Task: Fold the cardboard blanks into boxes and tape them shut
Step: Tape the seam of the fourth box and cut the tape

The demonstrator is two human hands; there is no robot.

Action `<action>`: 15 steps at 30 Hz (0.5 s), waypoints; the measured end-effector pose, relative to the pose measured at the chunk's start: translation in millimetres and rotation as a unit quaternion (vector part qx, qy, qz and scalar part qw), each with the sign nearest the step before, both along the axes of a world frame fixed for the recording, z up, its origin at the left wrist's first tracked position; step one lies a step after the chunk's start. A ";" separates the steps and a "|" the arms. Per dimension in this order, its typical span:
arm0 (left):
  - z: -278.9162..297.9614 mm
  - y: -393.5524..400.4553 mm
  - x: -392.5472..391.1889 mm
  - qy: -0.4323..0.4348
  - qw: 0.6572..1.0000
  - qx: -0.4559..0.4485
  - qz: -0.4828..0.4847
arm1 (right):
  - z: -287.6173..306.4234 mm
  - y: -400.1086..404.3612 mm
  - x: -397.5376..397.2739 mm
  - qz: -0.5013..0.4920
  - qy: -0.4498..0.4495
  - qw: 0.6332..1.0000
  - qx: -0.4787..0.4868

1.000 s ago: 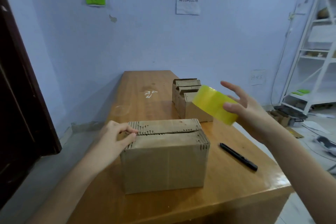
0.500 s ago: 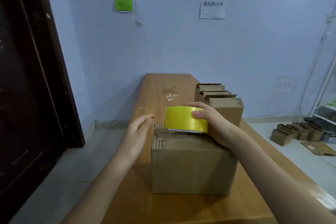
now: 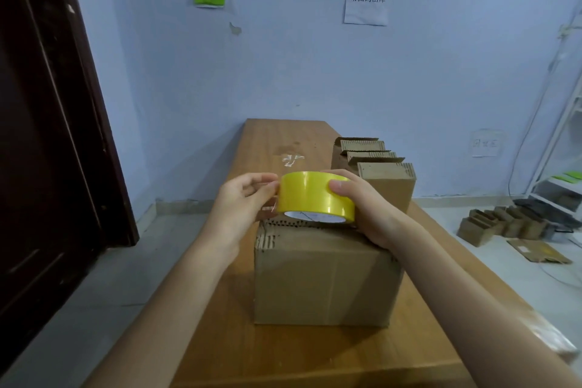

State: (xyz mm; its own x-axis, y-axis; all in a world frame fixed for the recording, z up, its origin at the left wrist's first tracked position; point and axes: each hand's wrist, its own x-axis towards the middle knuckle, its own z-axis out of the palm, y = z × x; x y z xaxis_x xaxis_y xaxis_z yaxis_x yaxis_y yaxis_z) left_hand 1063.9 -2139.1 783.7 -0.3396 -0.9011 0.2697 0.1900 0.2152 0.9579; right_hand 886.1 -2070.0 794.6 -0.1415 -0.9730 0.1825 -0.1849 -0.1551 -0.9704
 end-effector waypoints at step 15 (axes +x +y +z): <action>-20.3 -12.8 -10.5 -0.012 0.992 -0.044 0.119 | -4.7 3.1 2.0 -0.034 0.159 0.987 -0.021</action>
